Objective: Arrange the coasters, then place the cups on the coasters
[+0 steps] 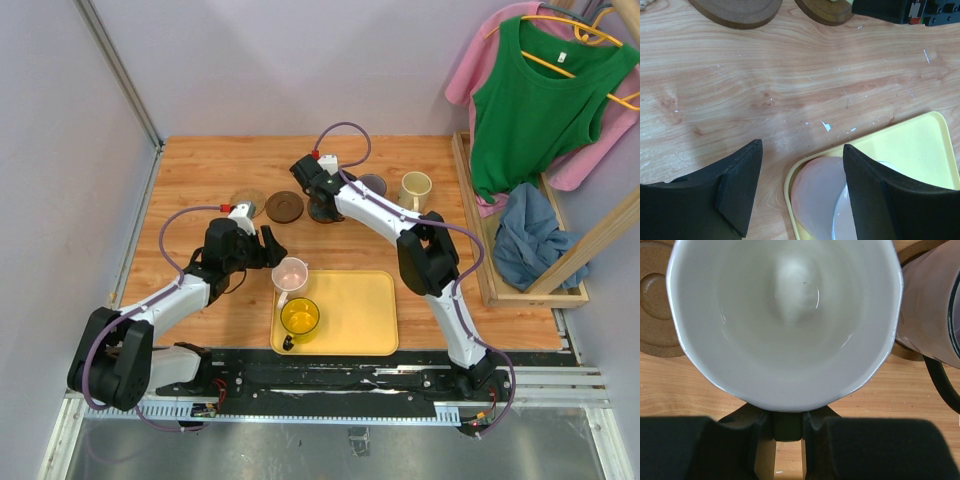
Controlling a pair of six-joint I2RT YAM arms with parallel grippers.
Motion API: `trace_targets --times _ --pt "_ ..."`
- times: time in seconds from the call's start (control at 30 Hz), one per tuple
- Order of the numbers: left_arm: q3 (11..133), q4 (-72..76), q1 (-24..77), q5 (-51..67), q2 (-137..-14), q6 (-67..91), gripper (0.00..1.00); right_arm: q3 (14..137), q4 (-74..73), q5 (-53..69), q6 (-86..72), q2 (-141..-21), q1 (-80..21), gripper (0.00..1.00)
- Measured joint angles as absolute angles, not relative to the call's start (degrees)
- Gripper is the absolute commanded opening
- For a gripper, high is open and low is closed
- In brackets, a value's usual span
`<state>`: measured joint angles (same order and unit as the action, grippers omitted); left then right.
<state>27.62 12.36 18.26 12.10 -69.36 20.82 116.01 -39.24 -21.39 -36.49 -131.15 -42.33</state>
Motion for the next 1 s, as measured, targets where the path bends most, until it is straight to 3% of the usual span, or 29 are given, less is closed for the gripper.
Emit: trace_targets --times 0.07,0.2,0.43,0.63,0.87,1.0 --pt "27.62 12.36 18.26 12.1 -69.38 20.82 0.69 116.11 -39.27 -21.34 -36.38 -131.17 -42.33 0.25" --pt "27.62 12.36 18.26 12.1 -69.38 20.82 0.69 116.25 -39.07 -21.21 -36.18 -131.17 -42.33 0.39" --pt "27.62 12.38 18.26 12.1 -69.38 20.84 0.69 116.44 -38.37 -21.23 -35.86 -131.15 -42.39 0.54" --pt "27.62 12.36 18.26 12.1 -69.38 20.86 0.69 115.09 -37.54 -21.67 -35.73 -130.45 -43.18 0.59" --pt "27.62 12.32 18.26 12.05 -68.34 20.86 0.71 111.07 -37.41 -21.71 -35.73 -126.74 -43.83 0.76" --pt "27.62 12.14 18.26 11.62 -66.0 20.91 0.77 107.42 -36.84 -22.26 -35.44 -122.34 -44.14 0.88"
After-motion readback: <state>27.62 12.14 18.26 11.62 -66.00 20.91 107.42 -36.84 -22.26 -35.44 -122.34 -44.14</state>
